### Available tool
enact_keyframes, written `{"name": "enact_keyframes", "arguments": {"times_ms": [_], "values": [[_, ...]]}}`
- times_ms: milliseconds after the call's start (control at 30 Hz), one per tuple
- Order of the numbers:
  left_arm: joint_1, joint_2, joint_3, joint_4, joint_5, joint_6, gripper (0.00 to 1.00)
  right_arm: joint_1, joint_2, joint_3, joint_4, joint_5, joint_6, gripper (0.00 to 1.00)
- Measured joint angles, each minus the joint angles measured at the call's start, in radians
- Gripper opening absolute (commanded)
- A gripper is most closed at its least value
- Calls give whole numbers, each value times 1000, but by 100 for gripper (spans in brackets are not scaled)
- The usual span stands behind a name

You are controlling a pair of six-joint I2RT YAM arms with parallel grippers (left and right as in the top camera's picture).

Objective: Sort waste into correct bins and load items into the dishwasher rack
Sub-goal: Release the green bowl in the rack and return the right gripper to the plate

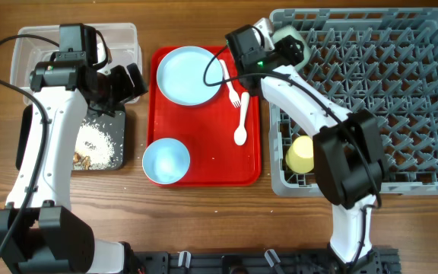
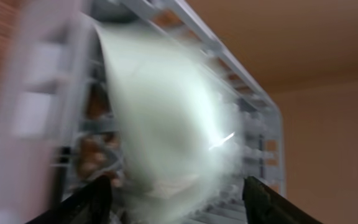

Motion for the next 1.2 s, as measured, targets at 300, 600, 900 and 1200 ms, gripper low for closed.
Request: {"name": "enact_keyframes", "arguments": {"times_ms": [300, 600, 900, 1200], "values": [[0, 0, 0, 0, 0, 0, 100, 8, -225, -1, -32, -359, 102, 70], [0, 0, 0, 0, 0, 0, 100, 8, -244, -1, -59, -866, 462, 63], [0, 0, 0, 0, 0, 0, 100, 62, -87, -1, -55, -1044, 820, 58], [0, 0, 0, 0, 0, 0, 100, 79, 40, -1, 32, -1043, 1024, 42]]}}
